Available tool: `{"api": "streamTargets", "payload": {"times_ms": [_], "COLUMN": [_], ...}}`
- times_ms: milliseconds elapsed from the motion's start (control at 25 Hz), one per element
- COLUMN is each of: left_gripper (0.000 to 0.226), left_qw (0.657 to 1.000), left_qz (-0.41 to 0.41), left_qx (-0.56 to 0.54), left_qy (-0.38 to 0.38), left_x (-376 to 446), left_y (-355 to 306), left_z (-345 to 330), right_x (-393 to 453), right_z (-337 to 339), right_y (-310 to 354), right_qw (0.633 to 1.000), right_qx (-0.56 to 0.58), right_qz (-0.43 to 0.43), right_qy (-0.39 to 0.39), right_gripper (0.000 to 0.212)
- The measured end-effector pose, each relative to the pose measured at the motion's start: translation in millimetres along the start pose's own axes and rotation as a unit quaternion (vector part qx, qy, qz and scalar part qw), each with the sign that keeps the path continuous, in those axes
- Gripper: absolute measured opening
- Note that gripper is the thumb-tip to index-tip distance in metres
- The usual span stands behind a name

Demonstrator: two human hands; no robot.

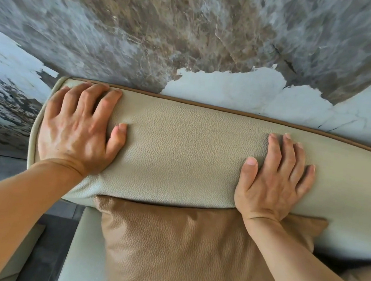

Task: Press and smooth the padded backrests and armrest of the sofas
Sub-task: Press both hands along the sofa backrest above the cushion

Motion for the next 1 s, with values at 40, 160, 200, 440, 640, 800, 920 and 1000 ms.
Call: {"api": "streamTargets", "payload": {"times_ms": [40,160,200,440,640,800,920,1000], "left_gripper": [0.061,0.061,0.062,0.061,0.061,0.063,0.063,0.062], "left_qw": [1.000,1.000,1.000,1.000,1.000,1.000,0.999,0.999], "left_qz": [-0.003,-0.001,-0.002,-0.002,-0.009,-0.005,-0.010,-0.015], "left_qx": [0.005,0.000,-0.001,-0.001,0.002,-0.010,-0.030,-0.040], "left_qy": [-0.004,-0.009,-0.008,-0.016,-0.001,0.001,0.008,0.006], "left_x": [0.5,-1.4,-1.1,-1.2,0.4,0.4,2.7,2.1], "left_y": [-0.2,0.6,0.7,-0.3,0.6,-1.3,2.2,2.4], "left_z": [-1.2,0.3,0.7,2.1,0.4,1.4,-2.8,-4.1], "right_x": [0.7,-0.8,-0.7,0.1,0.3,-0.1,2.8,1.7], "right_z": [-1.0,1.7,1.8,1.1,-1.6,1.5,1.6,4.2], "right_y": [-0.4,-0.5,0.4,-0.7,-0.1,1.2,4.9,4.3], "right_qw": [1.000,1.000,1.000,1.000,1.000,0.999,0.997,0.996], "right_qx": [-0.002,-0.003,-0.005,-0.005,-0.013,-0.015,-0.027,-0.036], "right_qz": [-0.001,0.000,0.001,-0.002,0.000,-0.015,-0.020,-0.029], "right_qy": [0.003,0.007,0.010,0.012,0.020,0.036,0.063,0.082], "right_gripper": [0.061,0.062,0.062,0.062,0.061,0.061,0.060,0.061]}}
Point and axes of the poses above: each hand's wrist, its own x-axis towards the middle knuckle, its own z-axis out of the back of the hand, y = z × x, the point moved 7 cm from there along x, towards the middle knuckle, and after that the axes turned 1 degree about -x, right-handed, at the moved point
